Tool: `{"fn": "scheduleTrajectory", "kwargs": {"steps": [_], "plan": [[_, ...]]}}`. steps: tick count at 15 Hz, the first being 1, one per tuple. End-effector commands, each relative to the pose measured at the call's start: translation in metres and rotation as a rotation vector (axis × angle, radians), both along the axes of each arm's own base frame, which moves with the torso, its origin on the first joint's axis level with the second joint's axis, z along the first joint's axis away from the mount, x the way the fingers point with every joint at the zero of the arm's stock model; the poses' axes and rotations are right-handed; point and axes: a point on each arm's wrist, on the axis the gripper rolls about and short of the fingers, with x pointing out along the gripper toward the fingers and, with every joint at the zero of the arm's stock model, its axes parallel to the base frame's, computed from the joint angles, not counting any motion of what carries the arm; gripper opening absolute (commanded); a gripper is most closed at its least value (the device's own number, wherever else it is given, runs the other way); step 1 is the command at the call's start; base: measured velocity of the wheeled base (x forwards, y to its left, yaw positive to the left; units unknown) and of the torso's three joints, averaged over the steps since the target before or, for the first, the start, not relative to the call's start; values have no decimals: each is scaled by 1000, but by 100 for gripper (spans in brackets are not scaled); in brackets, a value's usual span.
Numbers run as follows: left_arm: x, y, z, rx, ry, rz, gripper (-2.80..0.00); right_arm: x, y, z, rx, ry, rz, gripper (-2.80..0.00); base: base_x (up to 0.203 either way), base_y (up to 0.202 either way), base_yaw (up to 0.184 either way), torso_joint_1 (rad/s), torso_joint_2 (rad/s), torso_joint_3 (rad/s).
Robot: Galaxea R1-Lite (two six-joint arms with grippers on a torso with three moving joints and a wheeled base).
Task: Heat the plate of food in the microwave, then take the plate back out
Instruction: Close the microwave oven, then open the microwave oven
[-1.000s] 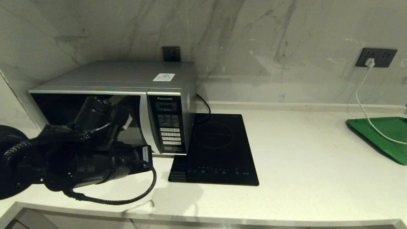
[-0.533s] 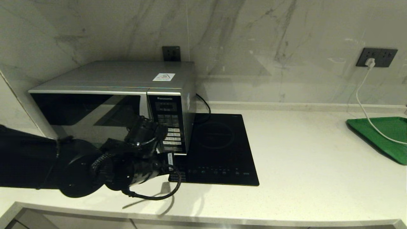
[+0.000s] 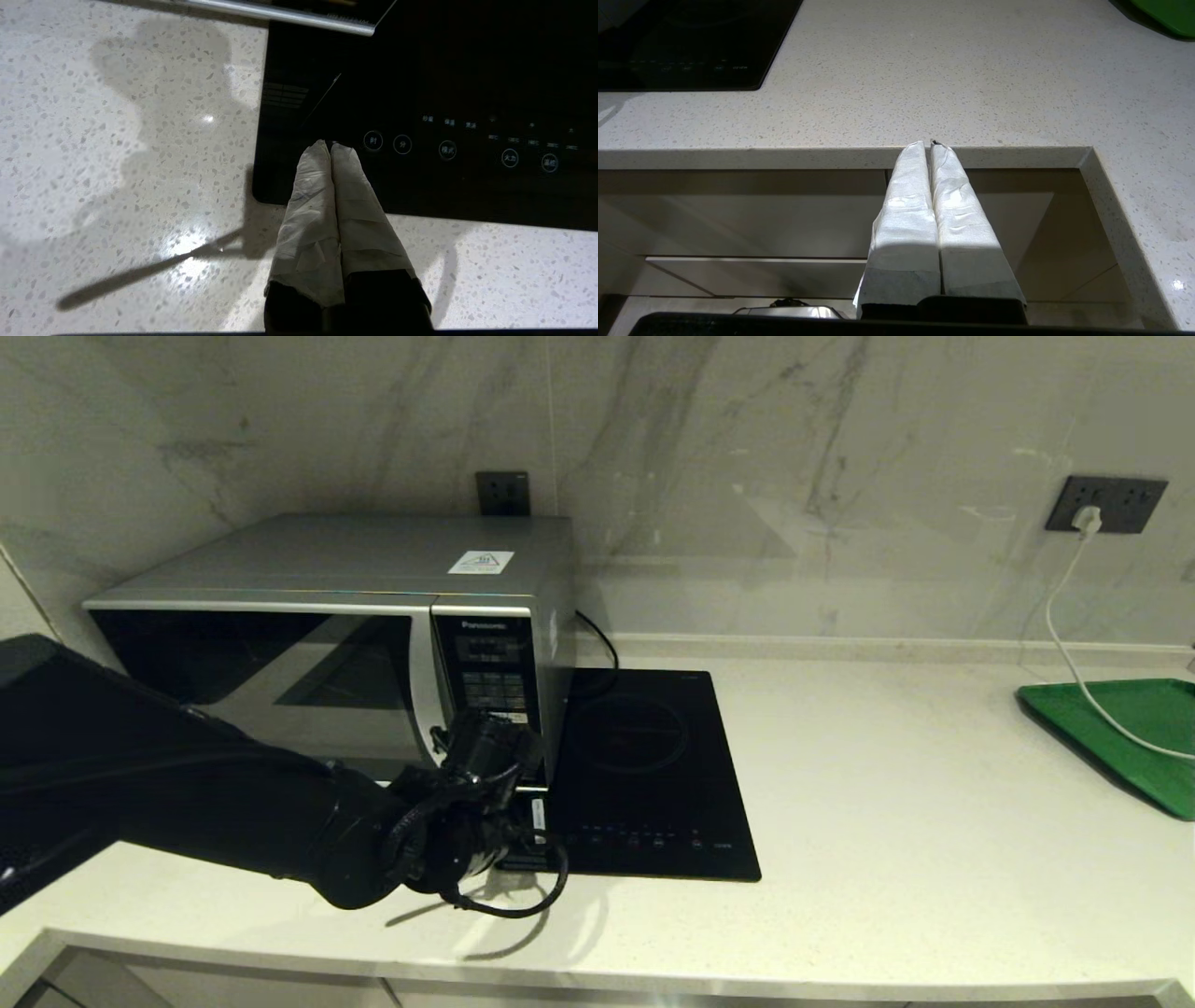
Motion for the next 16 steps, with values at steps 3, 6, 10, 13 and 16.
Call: {"fn": "scheduleTrajectory", "kwargs": {"steps": [3, 6, 10, 13, 16], "plan": [[18, 1, -2, 2, -54, 8, -280, 0, 0, 0, 0, 1, 0, -280, 0, 0, 0, 0, 0, 0], [22, -1, -8, 18, -67, 12, -280, 0, 0, 0, 0, 1, 0, -280, 0, 0, 0, 0, 0, 0], [26, -3, -13, 42, -93, 5, -280, 0, 0, 0, 0, 1, -1, -280, 0, 0, 0, 0, 0, 0], [29, -3, -15, 49, -92, 5, -280, 0, 0, 0, 0, 1, -1, -280, 0, 0, 0, 0, 0, 0], [34, -5, -18, 41, -115, 6, -280, 0, 0, 0, 0, 1, 0, -280, 0, 0, 0, 0, 0, 0]]}}
